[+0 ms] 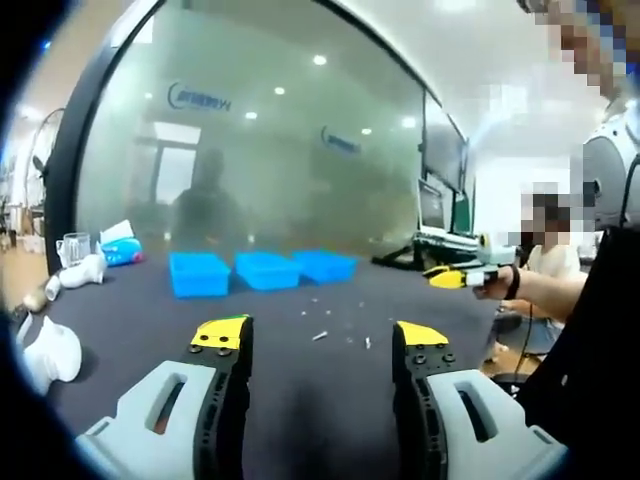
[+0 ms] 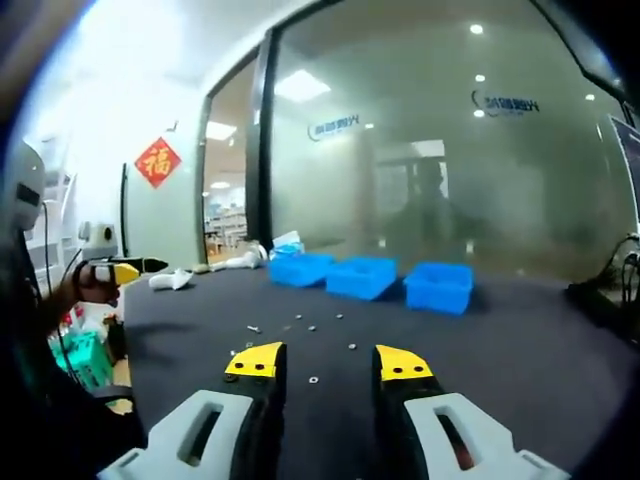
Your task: Sort the screws, nuts, and washers into the corresponding bins
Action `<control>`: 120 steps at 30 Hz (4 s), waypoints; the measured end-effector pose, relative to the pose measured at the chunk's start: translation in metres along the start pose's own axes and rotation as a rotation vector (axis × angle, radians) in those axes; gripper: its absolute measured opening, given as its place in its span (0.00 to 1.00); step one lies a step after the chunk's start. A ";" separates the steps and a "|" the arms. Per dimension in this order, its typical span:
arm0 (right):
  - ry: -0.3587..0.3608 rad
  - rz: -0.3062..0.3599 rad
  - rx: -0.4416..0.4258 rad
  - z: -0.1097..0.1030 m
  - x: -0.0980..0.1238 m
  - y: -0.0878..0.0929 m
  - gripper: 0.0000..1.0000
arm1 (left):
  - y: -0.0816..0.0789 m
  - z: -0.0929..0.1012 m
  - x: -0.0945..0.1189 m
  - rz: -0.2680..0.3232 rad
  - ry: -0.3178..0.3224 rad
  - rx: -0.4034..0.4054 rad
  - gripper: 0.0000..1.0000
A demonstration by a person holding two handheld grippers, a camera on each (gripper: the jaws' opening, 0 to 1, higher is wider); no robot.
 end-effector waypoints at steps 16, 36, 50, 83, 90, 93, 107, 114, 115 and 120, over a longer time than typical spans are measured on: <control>-0.074 -0.031 0.048 -0.024 0.000 0.001 0.30 | 0.009 -0.001 0.001 -0.025 -0.001 -0.021 0.54; -0.174 -0.112 0.101 -0.054 0.006 -0.002 0.29 | 0.018 -0.006 0.003 -0.089 -0.030 -0.037 0.52; -0.359 -0.257 0.209 -0.064 -0.006 0.000 0.29 | 0.021 -0.007 0.006 -0.104 -0.028 -0.036 0.52; -0.841 -0.584 0.539 -0.089 -0.099 0.020 0.27 | 0.036 -0.002 0.009 -0.185 0.034 -0.036 0.52; -0.896 -0.640 0.595 -0.095 -0.116 0.029 0.26 | 0.035 -0.004 0.011 -0.179 0.027 -0.033 0.52; -0.923 -0.672 0.636 -0.096 -0.118 0.036 0.26 | 0.036 -0.004 0.012 -0.180 0.029 -0.030 0.52; -1.050 -0.753 0.699 -0.116 -0.123 0.051 0.22 | 0.038 -0.004 0.012 -0.184 0.039 -0.026 0.51; -1.059 -0.768 0.651 -0.117 -0.126 0.054 0.14 | 0.040 -0.007 0.014 -0.181 0.030 -0.004 0.51; -1.059 -0.770 0.659 -0.116 -0.126 0.055 0.14 | 0.040 -0.007 0.014 -0.181 0.028 -0.005 0.51; -1.066 -0.782 0.648 -0.116 -0.125 0.057 0.12 | 0.040 -0.008 0.014 -0.179 0.024 -0.006 0.51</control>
Point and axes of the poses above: the point that each gripper's makers call its tool centre point, and the gripper's own axes: x roughly backward along the fingers, z roughly to its right, y roughly out of its underside, the point moved 4 cm from there along x, roughly backward along the fingers, and after that the axes turned 11 degrees about z, right-handed, at the moved point
